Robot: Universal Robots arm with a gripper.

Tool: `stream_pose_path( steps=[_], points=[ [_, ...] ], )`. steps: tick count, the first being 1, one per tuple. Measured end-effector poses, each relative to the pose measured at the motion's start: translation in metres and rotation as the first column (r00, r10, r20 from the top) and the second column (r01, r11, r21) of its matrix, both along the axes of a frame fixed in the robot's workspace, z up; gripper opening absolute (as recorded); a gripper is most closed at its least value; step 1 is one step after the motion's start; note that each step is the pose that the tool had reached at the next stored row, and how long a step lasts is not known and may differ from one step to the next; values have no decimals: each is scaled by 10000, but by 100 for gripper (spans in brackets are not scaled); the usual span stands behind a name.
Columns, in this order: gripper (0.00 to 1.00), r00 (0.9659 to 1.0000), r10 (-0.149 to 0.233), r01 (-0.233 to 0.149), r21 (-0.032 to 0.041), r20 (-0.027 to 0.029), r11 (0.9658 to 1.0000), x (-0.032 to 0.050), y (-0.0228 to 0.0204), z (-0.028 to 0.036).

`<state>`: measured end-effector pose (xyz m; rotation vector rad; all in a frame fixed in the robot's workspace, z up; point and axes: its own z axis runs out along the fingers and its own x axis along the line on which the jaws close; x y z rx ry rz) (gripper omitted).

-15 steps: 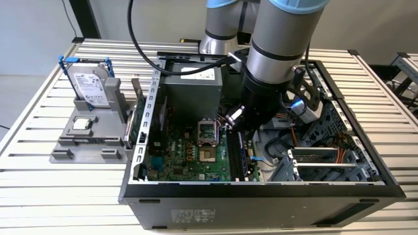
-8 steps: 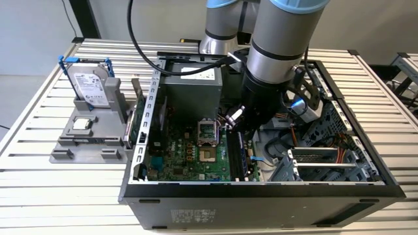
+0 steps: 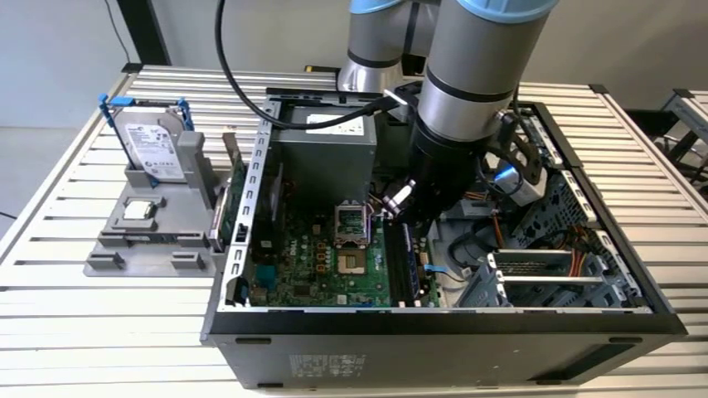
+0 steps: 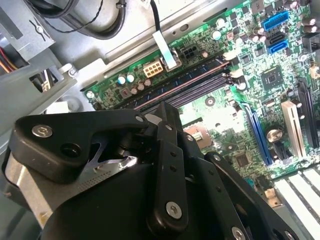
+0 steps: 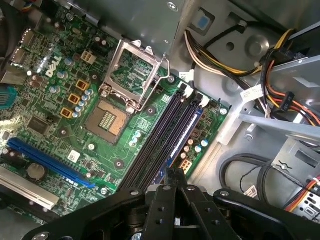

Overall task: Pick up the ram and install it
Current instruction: 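Press down the ram until it locks into place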

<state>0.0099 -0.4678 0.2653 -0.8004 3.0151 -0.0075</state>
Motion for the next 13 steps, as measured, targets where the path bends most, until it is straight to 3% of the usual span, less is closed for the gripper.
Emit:
stream_pose_path(
  steps=[5,13],
  points=[
    [0,9999,153,-153,-1,7,9999,0,0,0],
    [0,9974,717,-717,-1,15,9974,1,0,1]
  ],
)
